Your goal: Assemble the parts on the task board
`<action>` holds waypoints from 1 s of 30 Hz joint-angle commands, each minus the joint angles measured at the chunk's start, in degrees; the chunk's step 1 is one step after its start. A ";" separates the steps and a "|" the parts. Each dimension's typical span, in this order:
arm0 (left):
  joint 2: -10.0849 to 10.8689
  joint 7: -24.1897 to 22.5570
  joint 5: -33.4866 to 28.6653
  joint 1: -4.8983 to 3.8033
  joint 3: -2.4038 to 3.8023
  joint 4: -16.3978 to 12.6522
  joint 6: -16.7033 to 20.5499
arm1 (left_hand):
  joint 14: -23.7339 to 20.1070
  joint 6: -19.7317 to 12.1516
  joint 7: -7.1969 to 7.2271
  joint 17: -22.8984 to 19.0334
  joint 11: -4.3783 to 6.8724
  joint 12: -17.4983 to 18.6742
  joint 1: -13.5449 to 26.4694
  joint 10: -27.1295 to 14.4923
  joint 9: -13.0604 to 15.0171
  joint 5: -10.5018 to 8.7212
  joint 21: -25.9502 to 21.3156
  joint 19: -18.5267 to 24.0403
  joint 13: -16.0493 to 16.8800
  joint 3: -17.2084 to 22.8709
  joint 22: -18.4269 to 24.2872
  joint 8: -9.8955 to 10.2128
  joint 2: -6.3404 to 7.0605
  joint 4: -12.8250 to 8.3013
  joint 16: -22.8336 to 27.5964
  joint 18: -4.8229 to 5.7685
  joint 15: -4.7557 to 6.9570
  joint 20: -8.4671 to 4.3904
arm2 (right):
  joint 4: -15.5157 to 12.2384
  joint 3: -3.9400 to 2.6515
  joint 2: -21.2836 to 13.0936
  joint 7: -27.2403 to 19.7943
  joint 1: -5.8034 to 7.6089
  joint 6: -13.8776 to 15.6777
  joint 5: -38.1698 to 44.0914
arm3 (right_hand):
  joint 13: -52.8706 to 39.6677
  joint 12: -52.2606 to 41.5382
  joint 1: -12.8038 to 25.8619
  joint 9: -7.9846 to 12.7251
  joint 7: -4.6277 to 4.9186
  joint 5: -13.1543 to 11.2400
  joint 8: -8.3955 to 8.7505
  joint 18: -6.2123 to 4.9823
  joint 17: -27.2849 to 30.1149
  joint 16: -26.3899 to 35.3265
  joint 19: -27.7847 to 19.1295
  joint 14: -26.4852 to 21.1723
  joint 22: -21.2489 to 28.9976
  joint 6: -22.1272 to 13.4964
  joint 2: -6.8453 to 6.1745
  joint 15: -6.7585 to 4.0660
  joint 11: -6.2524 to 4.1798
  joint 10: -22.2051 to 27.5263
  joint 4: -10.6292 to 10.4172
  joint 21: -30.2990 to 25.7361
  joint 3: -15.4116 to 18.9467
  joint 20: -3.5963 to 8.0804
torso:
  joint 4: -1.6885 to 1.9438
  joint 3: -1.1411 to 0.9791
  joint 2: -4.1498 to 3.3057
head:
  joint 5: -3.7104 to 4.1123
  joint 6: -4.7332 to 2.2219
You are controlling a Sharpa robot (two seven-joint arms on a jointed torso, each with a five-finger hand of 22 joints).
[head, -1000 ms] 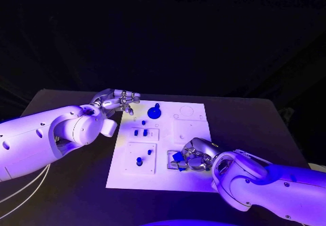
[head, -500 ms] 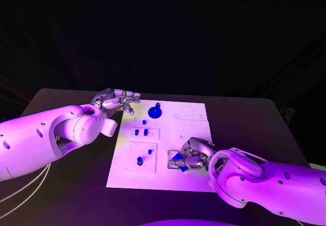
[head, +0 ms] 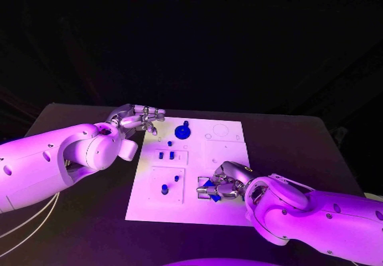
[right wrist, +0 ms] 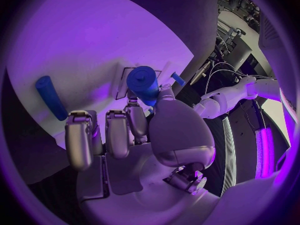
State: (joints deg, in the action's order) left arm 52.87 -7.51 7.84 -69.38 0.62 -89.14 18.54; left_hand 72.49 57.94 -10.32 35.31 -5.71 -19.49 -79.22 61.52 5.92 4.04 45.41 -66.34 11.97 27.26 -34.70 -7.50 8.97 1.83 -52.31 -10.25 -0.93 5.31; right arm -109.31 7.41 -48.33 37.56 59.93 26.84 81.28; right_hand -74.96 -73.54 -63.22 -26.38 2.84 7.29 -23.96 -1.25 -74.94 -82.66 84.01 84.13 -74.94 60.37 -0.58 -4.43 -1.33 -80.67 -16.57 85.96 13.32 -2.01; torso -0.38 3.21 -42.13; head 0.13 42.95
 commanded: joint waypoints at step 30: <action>0.11 -0.24 -0.27 -0.04 0.04 -0.21 -0.89 | -0.44 -0.49 0.03 -0.18 0.00 -0.19 0.05 -0.60 -0.09 0.21 -0.35 -0.09 0.07 -0.07 0.07 0.18 -0.30 0.04 -0.09 -0.33 0.05 0.39 | -1.52 -0.24 -0.69 3.00 -0.06 3.13 3.55 | -4.22 -3.75 -3.53 -0.91 -1.16 2.68 -1.96 0.97 -4.47 -1.59 5.50 3.95 -14.70 1.52 5.23 -1.12 -0.89 -3.07 -0.11 2.75 0.24 1.02 | 0.27 0.11 -0.05 | 0.29 -0.45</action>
State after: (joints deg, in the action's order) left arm 53.04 -7.46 7.83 -69.39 0.62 -89.17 18.52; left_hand 72.49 57.94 -10.32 35.18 -5.92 -19.53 -79.22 61.31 5.88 4.04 45.41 -66.34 11.95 27.26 -34.71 -7.50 8.97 1.83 -52.31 -10.26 -0.93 5.32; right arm -110.85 7.20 -49.10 39.57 59.91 30.01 84.29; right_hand -75.18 -77.09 -66.51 -27.26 2.50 10.09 -25.89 -1.26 -74.92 -83.99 83.97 83.93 -74.91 60.76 3.65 -5.03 -2.21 -83.30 -16.74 88.42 13.39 -1.23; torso -0.15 3.32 -42.18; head 0.36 42.56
